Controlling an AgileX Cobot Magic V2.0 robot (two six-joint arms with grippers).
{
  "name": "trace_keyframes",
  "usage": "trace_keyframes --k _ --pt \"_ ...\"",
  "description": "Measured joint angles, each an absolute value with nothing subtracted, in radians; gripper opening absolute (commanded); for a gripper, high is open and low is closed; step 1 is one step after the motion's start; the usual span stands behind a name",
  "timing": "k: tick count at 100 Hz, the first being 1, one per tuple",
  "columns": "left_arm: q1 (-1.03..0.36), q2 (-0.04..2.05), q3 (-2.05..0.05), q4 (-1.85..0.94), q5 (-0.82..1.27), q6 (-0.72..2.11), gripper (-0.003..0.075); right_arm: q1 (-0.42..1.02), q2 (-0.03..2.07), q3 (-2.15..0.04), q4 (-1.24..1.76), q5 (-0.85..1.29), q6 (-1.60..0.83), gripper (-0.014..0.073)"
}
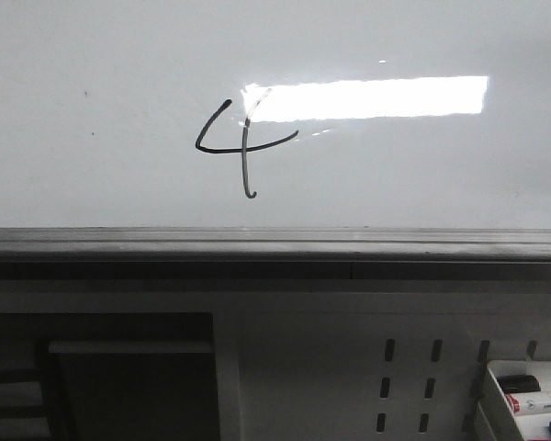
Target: Write number 4 on whiteboard
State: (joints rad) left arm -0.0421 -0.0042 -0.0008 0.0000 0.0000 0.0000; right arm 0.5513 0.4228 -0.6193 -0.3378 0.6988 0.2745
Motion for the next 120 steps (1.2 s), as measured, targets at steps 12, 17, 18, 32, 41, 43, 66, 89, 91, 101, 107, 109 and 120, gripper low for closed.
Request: trace_keyframes --k 12,17,18,32,41,43,66,89,91,101,107,109,120 --pt "-0.042 -0.004 -0.001 0.000 0.000 0.000 -0.0020 0.551 0.423 -0.619 -0.338 0.697 0.275 -0.0069" --pt "-0.042 -0.004 -0.001 0.000 0.000 0.000 -0.0020 0.551 0.415 -0.610 -0.340 0.685 0.275 -0.0069" --pt "-0.042 -0.004 -0.001 0.000 0.000 0.000 -0.0020 0.551 0.411 -0.609 -0.340 0.685 0.275 -0.0069" --pt "-0.042 -0.004 -0.001 0.000 0.000 0.000 -0.0020 0.441 0.328 -0.510 -0.304 0.571 0.277 -0.0069" --pt "-0.042 -0.004 -0.001 0.000 0.000 0.000 -0.0020 0.304 0.240 -0.383 -0.233 0.421 0.277 -0.0069" --pt "-0.042 -0.004 -0.001 0.000 0.000 0.000 -0.0020 0.272 0.225 -0.352 -0.219 0.389 0.278 -0.0069" --pt "-0.042 -0.004 -0.001 0.000 0.000 0.000 -0.0020 0.028 0.031 -0.088 -0.104 0.212 0.281 -0.0069" --pt "-0.042 -0.004 -0.001 0.000 0.000 0.000 -0.0020 0.013 -0.009 0.008 -0.092 0.116 0.281 -0.0069" --pt "-0.042 -0.004 -0.001 0.000 0.000 0.000 -0.0020 0.013 -0.009 0.008 -0.092 0.114 0.281 -0.0069" --pt "-0.042 -0.004 -0.001 0.000 0.000 0.000 -0.0020 0.013 -0.009 0.008 -0.092 0.104 0.281 -0.0069" --pt "-0.042 -0.004 -0.001 0.000 0.000 0.000 -0.0020 0.013 -0.009 0.008 -0.090 0.102 0.273 -0.0069" --pt "-0.042 -0.004 -0.001 0.000 0.000 0.000 -0.0020 0.013 -0.009 0.008 -0.088 0.101 0.266 -0.0069" --pt "-0.042 -0.004 -0.001 0.000 0.000 0.000 -0.0020 0.013 -0.009 0.008 -0.086 0.101 0.158 -0.0069"
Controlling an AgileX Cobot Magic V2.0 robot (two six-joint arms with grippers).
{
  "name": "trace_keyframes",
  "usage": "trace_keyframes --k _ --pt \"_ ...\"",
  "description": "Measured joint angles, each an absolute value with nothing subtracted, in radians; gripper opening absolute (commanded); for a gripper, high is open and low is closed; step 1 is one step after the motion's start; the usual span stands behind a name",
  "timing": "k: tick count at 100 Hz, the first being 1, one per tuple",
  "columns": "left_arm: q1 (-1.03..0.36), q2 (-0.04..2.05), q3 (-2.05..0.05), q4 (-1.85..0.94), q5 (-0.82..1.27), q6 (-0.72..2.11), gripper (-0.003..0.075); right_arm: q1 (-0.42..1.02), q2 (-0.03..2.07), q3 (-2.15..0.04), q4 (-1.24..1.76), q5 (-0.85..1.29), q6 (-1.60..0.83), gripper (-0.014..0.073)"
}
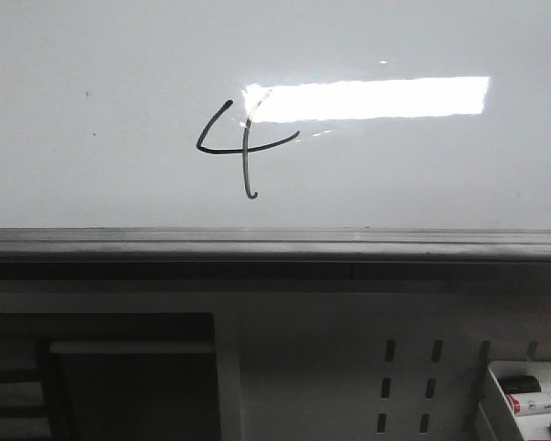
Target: Write number 4 on whiteboard
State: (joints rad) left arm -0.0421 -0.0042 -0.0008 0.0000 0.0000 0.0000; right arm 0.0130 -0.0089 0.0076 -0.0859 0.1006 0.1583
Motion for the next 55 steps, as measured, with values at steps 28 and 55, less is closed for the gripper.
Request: trace_keyframes --k 28,55 --pt "-0.042 -0.004 -0.001 0.000 0.000 0.000 -0.0020 0.013 -0.009 0.008 -0.017 0.044 0.047 -0.0069" --pt "-0.042 -0.004 -0.001 0.000 0.000 0.000 -0.0020 0.013 -0.009 0.008 0.000 0.038 0.045 -0.0069"
